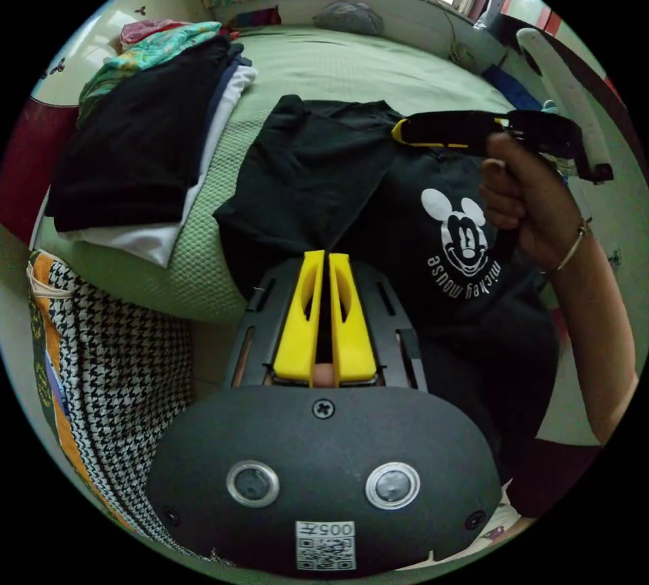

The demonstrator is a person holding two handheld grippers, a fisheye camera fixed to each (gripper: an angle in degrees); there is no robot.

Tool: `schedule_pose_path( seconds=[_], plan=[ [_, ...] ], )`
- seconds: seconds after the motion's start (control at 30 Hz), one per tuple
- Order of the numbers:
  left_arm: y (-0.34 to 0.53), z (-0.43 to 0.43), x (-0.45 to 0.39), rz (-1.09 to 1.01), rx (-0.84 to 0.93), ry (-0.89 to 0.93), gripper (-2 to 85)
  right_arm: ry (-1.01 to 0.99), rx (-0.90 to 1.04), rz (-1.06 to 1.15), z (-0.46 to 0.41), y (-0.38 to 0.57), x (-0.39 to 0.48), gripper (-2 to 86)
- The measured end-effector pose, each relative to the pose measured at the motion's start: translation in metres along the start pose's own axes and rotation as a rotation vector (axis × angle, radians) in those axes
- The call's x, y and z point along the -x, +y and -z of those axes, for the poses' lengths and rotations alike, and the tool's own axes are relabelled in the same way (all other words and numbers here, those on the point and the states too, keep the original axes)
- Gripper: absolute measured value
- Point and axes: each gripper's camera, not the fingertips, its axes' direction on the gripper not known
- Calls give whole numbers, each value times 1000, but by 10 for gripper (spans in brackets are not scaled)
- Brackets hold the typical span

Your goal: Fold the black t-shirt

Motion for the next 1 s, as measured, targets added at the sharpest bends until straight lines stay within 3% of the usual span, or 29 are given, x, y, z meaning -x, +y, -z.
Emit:
schedule_pose_path(
  seconds=[0.3, 0.57, 1.0],
  plan=[
    [3, 5, -13, -49, 0, 65, 11, 59, -97, -59, 31, 37, -10, -8],
    [7, 2, -3, 9, -2, 65, 10, 147, -50, -140, 31, 58, -20, 31],
    [-34, -16, 10, 85, -61, 112, 5, 108, -45, 52, 11, 39, 20, 64]
  ],
)
